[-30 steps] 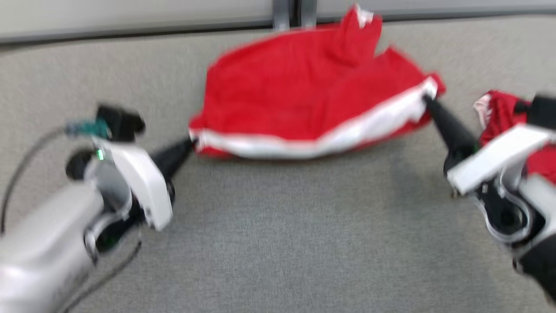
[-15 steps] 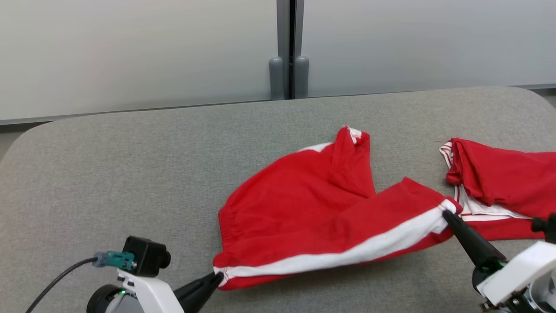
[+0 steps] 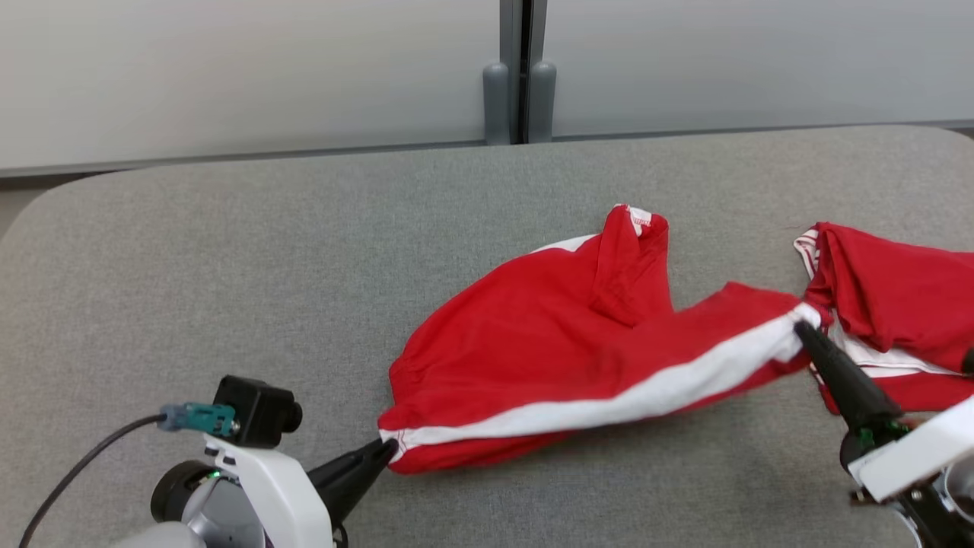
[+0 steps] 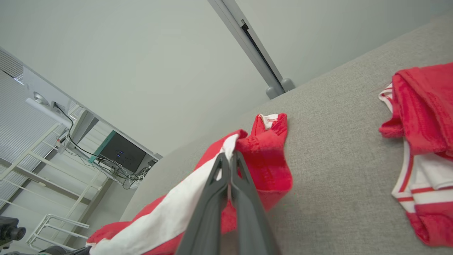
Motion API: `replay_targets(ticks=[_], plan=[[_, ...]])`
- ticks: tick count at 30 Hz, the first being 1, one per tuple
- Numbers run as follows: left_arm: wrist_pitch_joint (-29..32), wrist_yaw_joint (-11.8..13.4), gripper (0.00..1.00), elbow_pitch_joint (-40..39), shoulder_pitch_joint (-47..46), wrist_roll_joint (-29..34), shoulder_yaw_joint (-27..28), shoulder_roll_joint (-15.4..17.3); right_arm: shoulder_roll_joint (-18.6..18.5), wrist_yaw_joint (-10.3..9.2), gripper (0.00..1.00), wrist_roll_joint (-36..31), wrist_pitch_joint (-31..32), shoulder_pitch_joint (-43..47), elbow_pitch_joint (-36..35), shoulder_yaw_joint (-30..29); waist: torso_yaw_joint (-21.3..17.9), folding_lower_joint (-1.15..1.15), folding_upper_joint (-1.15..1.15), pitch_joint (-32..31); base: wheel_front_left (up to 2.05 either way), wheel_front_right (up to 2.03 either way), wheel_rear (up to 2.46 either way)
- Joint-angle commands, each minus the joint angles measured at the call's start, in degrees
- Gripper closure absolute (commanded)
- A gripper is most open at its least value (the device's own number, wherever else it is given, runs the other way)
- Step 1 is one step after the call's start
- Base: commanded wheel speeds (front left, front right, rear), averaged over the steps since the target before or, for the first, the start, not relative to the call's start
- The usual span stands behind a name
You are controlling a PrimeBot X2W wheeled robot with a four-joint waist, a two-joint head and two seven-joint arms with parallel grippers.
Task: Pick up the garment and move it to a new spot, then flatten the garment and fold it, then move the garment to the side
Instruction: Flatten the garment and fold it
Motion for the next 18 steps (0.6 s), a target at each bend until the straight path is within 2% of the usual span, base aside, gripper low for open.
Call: replay_targets(ticks=[1, 9, 18], plan=[[0.3, -0.3, 1.0, 0.5, -1.1, -0.1, 0.4, 0.0, 0.3, 0.12, 1.0, -0.5, 0.0, -1.1, 0.3, -0.4, 0.0, 0.0, 0.0, 1.1, 0.0, 0.0, 0.0], [2.5, -1.6, 1.0, 5.1, -6.6, -1.1, 2.9, -1.7, 4.1, 0.12, 1.0, -2.8, 1.7, -10.3, 3.4, -3.3, 1.5, 0.0, 0.0, 8.0, 0.0, 0.0, 0.0], [5.8, -4.1, 1.0, 12.7, -14.3, -0.7, 4.0, -6.1, 6.9, 0.11, 1.0, -5.2, 5.0, -23.0, 10.6, -3.5, 4.1, 0.0, 0.0, 15.6, 0.0, 0.0, 0.0]])
